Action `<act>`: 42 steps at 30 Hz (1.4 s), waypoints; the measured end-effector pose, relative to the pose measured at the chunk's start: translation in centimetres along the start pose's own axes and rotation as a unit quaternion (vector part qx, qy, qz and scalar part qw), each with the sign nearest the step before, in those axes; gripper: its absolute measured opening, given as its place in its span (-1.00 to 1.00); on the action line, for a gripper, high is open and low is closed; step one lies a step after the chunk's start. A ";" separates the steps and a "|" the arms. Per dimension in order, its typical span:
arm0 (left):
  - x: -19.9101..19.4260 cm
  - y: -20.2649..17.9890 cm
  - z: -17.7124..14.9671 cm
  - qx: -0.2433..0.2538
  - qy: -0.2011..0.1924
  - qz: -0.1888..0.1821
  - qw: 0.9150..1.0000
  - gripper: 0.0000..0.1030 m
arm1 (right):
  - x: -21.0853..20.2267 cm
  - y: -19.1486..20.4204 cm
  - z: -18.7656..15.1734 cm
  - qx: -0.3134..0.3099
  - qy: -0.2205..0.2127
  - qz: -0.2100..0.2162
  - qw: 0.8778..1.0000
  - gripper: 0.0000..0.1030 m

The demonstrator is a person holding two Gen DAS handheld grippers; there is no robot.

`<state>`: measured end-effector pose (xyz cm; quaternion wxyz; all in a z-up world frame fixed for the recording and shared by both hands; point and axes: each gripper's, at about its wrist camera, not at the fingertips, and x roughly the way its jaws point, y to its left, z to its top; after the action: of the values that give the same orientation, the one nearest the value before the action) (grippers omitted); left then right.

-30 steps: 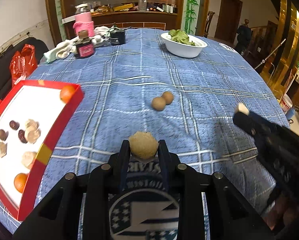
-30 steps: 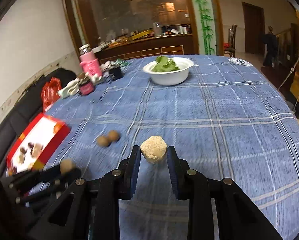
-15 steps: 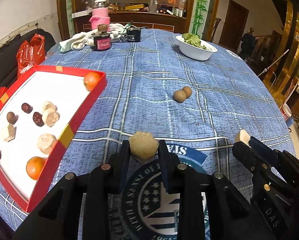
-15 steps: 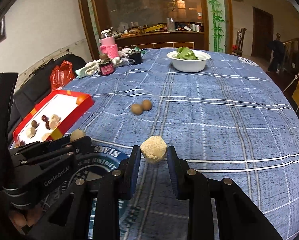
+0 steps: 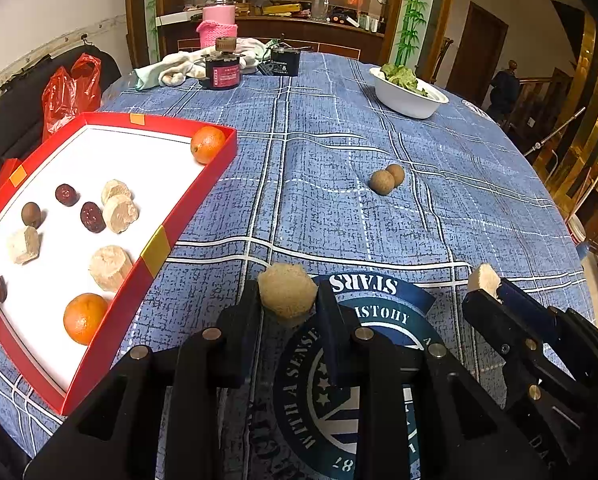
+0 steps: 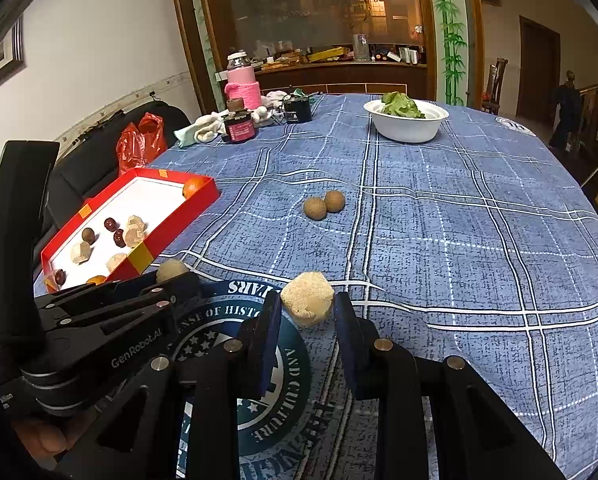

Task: Organize fruits
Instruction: 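Carry both held tan cakes over the white tray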

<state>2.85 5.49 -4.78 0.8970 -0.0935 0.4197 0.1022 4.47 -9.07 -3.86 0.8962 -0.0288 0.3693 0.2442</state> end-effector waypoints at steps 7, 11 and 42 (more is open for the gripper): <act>0.1 -0.1 -0.1 0.001 0.003 0.000 1.000 -0.50 | 0.2 -0.3 0.0 0.005 0.003 0.003 1.000 -0.47; -0.3 0.1 0.1 0.000 -0.001 -0.001 1.000 -0.50 | 0.3 0.0 0.1 0.000 0.004 0.006 1.000 -0.47; -3.0 17.2 2.9 -0.149 -0.041 0.120 0.981 -0.50 | 4.2 16.5 6.5 -0.124 -0.011 0.143 0.982 -0.48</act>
<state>-1.37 22.51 -2.06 0.8708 -0.1702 0.3707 0.2745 3.68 8.71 0.11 0.8453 -0.0840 0.3267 0.4143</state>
